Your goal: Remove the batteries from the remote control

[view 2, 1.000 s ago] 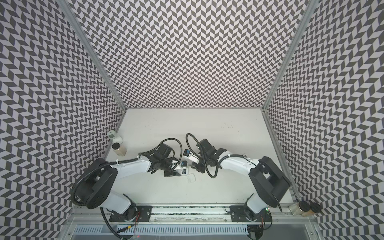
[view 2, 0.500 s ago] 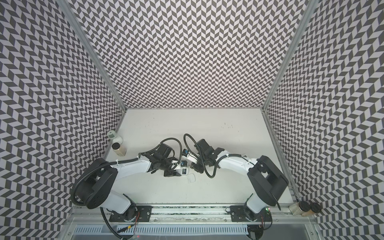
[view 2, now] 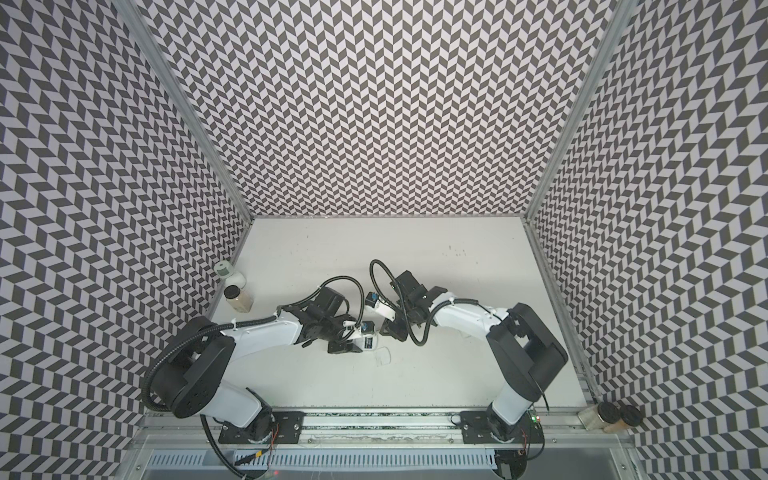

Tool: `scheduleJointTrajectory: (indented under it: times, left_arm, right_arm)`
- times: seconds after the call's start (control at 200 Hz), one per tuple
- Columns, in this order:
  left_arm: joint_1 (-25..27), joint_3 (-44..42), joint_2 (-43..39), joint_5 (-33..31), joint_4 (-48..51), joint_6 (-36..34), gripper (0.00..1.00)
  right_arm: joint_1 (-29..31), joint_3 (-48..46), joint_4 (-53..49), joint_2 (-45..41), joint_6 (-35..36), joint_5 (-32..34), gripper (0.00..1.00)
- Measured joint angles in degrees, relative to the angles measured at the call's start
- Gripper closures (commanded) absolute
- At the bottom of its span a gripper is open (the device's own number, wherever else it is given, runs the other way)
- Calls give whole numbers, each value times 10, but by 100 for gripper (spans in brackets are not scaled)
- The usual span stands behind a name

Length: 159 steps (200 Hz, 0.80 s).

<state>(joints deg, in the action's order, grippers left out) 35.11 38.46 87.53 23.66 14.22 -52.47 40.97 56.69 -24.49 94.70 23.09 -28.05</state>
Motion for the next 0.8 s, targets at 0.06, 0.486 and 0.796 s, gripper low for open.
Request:
scheduleJointTrajectory:
  times: [0.06,0.486,0.796]
  left_arm:
    - [1,0,0,0,0,-2,65]
    - [2,0,0,0,0,-2,65]
    - [3,0,0,0,0,-2,65]
  right_arm:
    - [-6,0,-3,0,-2,-12,100]
    - [-14,0,-38,-10,-7,-77,100]
    - [-38,-2,-21,-31,-21,-32,100]
